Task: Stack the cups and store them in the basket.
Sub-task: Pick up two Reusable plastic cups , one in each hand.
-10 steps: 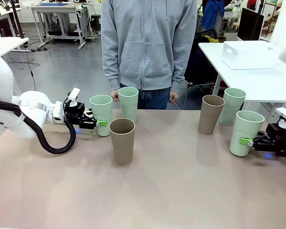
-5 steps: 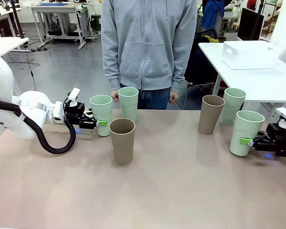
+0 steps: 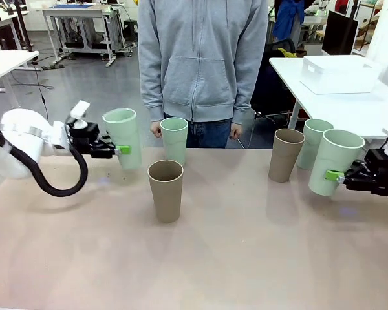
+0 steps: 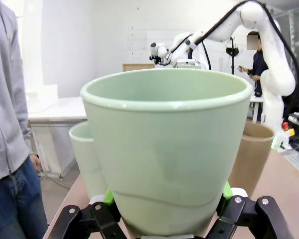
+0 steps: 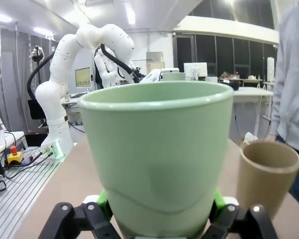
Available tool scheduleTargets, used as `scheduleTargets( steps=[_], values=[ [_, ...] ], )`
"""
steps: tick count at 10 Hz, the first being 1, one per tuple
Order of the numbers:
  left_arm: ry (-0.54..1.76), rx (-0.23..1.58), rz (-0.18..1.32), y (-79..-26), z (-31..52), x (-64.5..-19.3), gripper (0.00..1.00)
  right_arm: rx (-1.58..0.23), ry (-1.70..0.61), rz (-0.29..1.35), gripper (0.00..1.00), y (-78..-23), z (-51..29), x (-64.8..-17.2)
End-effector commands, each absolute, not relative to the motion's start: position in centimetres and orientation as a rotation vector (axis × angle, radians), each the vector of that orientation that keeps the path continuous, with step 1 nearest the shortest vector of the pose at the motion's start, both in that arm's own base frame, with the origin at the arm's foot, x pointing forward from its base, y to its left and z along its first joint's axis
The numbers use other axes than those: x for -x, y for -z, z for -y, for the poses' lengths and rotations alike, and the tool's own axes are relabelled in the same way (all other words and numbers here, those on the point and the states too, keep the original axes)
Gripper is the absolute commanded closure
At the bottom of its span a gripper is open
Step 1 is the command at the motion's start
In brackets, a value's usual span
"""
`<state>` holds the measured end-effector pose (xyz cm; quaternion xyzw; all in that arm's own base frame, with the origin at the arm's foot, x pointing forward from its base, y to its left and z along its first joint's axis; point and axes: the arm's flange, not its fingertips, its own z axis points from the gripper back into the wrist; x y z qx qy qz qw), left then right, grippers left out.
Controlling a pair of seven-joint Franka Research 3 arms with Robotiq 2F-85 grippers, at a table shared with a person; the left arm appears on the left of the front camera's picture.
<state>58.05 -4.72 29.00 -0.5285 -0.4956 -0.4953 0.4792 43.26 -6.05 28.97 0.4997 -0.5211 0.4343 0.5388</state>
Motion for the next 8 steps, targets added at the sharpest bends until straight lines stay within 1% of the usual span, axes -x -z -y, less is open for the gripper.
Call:
scheduleTargets(
  steps=[1,4,6,8],
  values=[
    [1.155,1.331,1.196,-31.0,3.0,-54.3,0.15,-1.121,-1.045,1.304,0.17,-30.7,3.0,-40.5],
    [1.211,1.257,1.221,-32.6,1.1,-47.0,0.15,-1.093,-1.068,1.293,0.17,-31.9,0.3,-36.9],
    [1.227,1.274,1.221,-32.2,0.4,-44.3,0.15,-1.091,-1.087,1.282,0.17,-32.0,-0.5,-35.6],
    [1.216,1.257,1.223,-31.9,0.2,-42.1,0.15,-1.115,-1.096,1.266,0.17,-32.0,-1.5,-33.4]
  ],
)
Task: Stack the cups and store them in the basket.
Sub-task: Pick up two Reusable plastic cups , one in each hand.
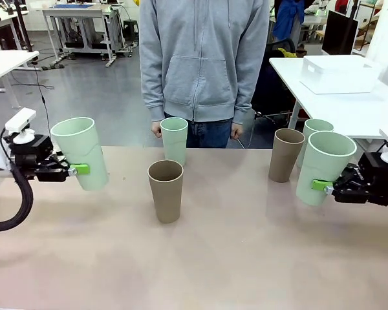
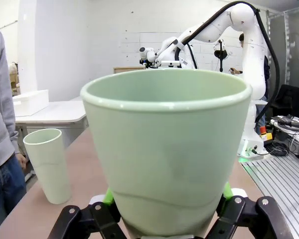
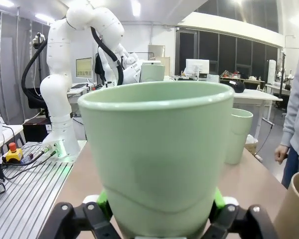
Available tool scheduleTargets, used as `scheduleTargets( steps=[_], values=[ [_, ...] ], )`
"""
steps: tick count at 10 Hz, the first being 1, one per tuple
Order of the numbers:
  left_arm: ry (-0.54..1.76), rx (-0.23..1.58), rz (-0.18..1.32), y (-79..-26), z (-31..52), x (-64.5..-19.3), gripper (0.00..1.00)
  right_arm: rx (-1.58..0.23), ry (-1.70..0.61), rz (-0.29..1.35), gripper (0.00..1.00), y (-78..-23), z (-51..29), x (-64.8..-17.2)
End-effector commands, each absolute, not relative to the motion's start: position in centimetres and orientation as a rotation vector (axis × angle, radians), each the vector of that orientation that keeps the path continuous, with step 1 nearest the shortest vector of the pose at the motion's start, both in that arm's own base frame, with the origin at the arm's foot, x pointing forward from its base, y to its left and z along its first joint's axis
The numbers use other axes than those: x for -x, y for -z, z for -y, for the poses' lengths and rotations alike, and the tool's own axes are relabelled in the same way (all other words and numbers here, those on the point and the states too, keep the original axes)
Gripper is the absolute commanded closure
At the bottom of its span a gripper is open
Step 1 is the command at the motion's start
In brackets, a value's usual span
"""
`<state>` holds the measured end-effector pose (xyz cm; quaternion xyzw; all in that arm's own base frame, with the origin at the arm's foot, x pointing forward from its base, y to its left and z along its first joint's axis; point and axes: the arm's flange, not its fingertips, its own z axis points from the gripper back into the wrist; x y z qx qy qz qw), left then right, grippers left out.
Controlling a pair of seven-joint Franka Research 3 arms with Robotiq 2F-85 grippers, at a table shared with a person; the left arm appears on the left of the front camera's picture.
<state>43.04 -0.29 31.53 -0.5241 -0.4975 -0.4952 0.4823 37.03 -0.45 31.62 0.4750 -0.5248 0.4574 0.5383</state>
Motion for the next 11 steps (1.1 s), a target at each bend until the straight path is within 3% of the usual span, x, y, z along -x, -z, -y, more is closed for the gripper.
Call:
scheduleTargets(
  steps=[1,6,11],
  values=[
    [1.222,1.251,1.224,-31.9,0.5,-41.0,0.15,-1.106,-1.104,1.279,0.17,-32.3,-1.7,-32.5],
    [1.235,1.236,1.191,-31.6,3.0,-39.3,0.15,-1.070,-1.131,1.278,0.17,-34.3,-2.3,-29.6],
    [1.198,1.189,1.221,-30.5,2.8,-38.5,0.15,-1.139,-1.159,1.226,0.17,-32.6,-1.7,-29.5]
  ],
)
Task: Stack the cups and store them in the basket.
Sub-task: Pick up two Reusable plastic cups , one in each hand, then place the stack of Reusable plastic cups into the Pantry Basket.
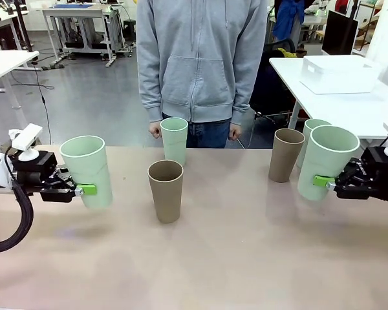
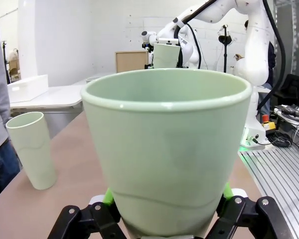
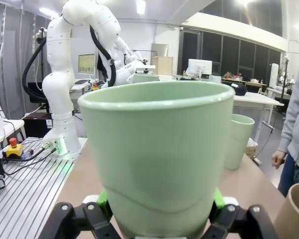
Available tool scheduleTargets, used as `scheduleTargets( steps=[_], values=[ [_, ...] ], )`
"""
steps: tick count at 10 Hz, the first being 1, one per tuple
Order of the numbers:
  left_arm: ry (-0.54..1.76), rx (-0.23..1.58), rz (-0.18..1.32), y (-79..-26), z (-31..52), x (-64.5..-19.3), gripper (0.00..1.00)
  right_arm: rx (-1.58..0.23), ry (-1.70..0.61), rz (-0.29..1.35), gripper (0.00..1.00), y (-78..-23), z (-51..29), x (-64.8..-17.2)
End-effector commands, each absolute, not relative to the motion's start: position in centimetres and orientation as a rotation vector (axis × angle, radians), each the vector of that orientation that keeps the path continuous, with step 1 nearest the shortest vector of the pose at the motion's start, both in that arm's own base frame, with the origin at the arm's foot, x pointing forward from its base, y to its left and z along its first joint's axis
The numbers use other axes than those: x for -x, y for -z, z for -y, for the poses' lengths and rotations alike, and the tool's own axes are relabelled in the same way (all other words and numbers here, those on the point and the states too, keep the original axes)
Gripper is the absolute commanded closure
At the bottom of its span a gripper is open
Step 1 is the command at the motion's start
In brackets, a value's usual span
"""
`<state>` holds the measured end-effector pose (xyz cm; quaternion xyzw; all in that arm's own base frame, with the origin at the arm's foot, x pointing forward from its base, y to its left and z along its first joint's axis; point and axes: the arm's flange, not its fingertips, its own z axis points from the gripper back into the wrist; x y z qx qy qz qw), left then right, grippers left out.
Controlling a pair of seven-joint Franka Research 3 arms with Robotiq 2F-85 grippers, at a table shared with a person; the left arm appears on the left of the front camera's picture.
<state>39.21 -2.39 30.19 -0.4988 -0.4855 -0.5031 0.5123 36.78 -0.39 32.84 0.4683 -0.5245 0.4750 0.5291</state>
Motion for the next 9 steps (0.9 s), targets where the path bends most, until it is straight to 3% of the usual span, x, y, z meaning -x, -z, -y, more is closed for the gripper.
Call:
scheduleTargets(
  steps=[1,9],
  values=[
    [1.221,1.203,1.159,-30.34,2.40,-39.33,0.15,-1.104,-1.127,1.276,0.17,-33.35,0.45,-37.01],
    [1.221,1.203,1.159,-30.34,2.40,-39.33,0.15,-1.104,-1.127,1.276,0.17,-33.35,0.45,-37.01]
  ],
)
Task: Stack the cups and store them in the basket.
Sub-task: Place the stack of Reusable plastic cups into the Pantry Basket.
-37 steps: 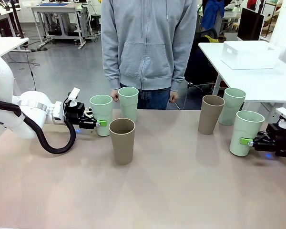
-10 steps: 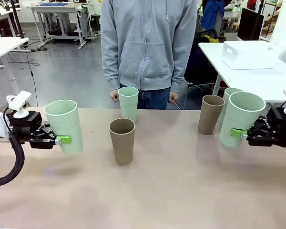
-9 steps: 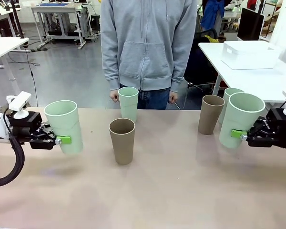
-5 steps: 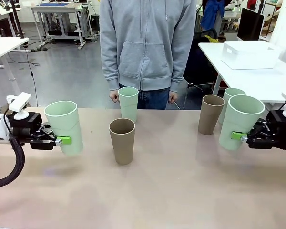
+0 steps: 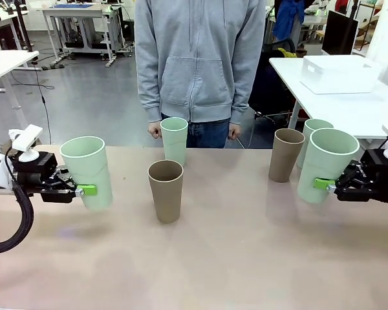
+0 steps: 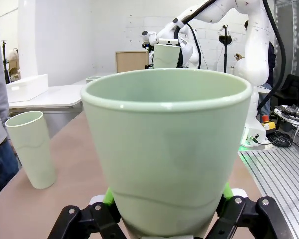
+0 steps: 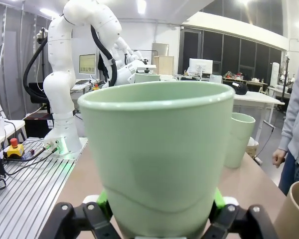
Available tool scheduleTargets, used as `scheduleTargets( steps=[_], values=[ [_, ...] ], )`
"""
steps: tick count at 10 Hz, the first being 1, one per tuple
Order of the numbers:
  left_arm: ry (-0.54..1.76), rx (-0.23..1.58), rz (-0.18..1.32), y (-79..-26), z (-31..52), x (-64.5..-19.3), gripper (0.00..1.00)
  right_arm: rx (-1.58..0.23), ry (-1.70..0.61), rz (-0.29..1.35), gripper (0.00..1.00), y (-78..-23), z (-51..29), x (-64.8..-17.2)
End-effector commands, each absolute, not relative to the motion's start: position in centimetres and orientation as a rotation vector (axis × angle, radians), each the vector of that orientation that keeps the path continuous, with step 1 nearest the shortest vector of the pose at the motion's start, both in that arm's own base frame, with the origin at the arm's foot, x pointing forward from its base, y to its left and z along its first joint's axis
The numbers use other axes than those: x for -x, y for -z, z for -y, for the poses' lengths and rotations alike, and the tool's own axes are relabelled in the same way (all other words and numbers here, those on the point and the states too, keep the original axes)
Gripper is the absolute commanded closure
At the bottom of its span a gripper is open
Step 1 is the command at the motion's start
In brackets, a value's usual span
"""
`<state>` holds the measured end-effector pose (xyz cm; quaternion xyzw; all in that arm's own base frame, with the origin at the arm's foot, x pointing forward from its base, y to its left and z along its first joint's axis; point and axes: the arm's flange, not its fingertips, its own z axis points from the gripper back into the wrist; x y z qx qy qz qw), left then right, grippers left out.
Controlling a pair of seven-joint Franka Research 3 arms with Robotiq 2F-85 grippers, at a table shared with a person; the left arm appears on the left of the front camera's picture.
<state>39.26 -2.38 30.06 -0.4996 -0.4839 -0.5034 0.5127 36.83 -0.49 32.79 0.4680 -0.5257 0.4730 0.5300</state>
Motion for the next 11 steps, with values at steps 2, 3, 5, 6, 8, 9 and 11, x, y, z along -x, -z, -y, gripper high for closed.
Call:
scheduleTargets(
  steps=[2,3,5,6,8,9,11],
  values=[
    [1.221,1.203,1.159,-30.34,2.40,-39.33,0.15,-1.104,-1.127,1.276,0.17,-33.35,0.45,-37.01],
    [1.221,1.203,1.159,-30.34,2.40,-39.33,0.15,-1.104,-1.127,1.276,0.17,-33.35,0.45,-37.01],
    [1.221,1.203,1.159,-30.34,2.40,-39.33,0.15,-1.104,-1.127,1.276,0.17,-33.35,0.45,-37.01],
    [1.221,1.203,1.159,-30.34,2.40,-39.33,0.15,-1.104,-1.127,1.276,0.17,-33.35,0.45,-37.01],
    [1.221,1.203,1.159,-30.34,2.40,-39.33,0.15,-1.104,-1.127,1.276,0.17,-33.35,0.45,-37.01],
    [1.221,1.203,1.159,-30.34,2.40,-39.33,0.15,-1.104,-1.127,1.276,0.17,-33.35,0.45,-37.01],
    [1.221,1.203,1.159,-30.34,2.40,-39.33,0.15,-1.104,-1.127,1.276,0.17,-33.35,0.45,-37.01]
  ],
)
